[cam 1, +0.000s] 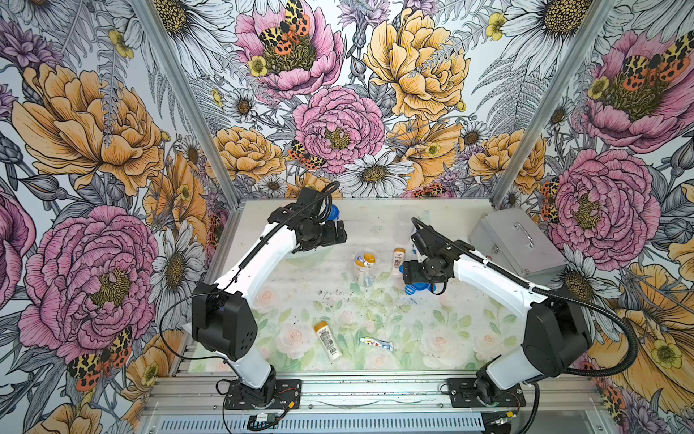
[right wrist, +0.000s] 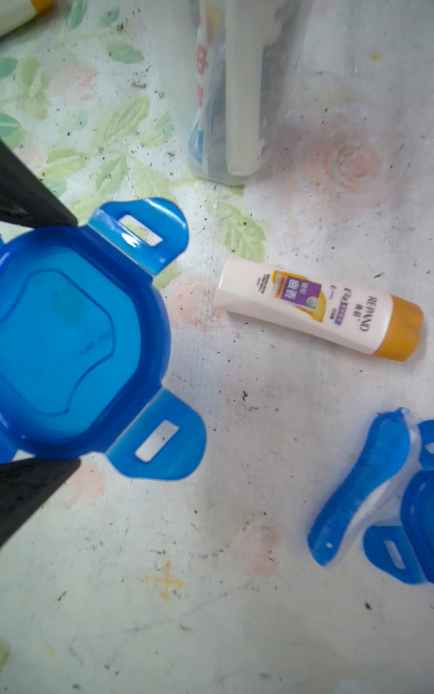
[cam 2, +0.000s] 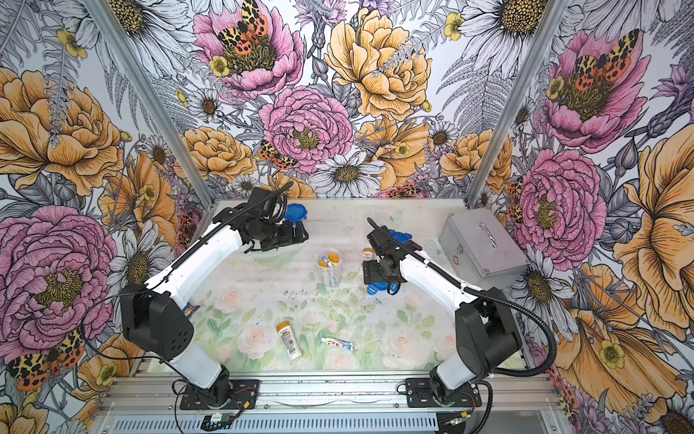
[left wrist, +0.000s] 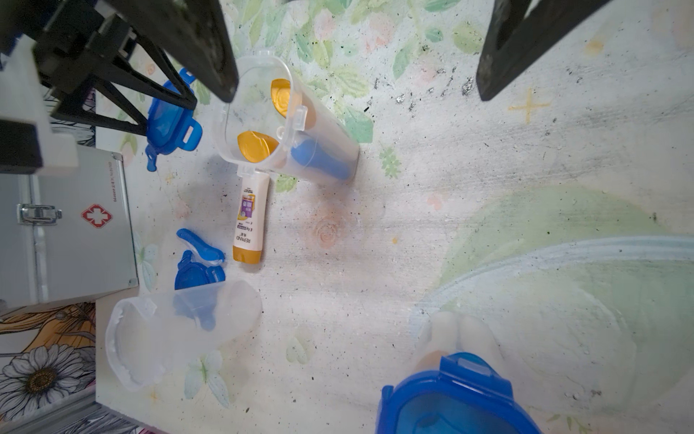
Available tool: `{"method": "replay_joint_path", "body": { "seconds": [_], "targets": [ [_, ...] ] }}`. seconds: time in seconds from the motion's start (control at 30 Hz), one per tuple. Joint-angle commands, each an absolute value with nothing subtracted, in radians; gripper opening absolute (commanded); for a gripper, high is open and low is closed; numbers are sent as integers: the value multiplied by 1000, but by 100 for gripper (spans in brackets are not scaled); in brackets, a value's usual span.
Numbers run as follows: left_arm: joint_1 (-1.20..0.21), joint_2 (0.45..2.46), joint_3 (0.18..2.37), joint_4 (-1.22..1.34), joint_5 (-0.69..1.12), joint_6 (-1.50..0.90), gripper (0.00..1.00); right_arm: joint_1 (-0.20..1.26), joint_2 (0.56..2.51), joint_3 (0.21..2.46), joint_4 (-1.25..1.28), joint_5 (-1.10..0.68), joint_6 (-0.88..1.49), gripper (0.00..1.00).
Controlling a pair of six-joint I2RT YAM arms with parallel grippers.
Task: Pack away toiletry kits
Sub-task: Pick up the lid from the center of the board, then close the lid on the container.
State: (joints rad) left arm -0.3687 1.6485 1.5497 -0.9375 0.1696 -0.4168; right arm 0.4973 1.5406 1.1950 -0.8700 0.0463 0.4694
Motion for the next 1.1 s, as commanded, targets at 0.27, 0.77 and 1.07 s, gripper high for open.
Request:
{"method": "replay_joint_path", "body": {
  "seconds": [0.27, 0.77, 1.07],
  "targets": [
    [-348, 1557, 1449, -870, 150, -422, 98, 615, 1750, 1704, -1138, 94, 477, 77],
    [-306, 1446, 1305, -807, 124, -440, 99, 684, 2044, 2110, -1249, 18, 450, 77],
    [-275, 1424, 1278, -801, 152, -433, 98, 715, 2102, 2143, -1266, -9, 444, 77]
  ]
}}
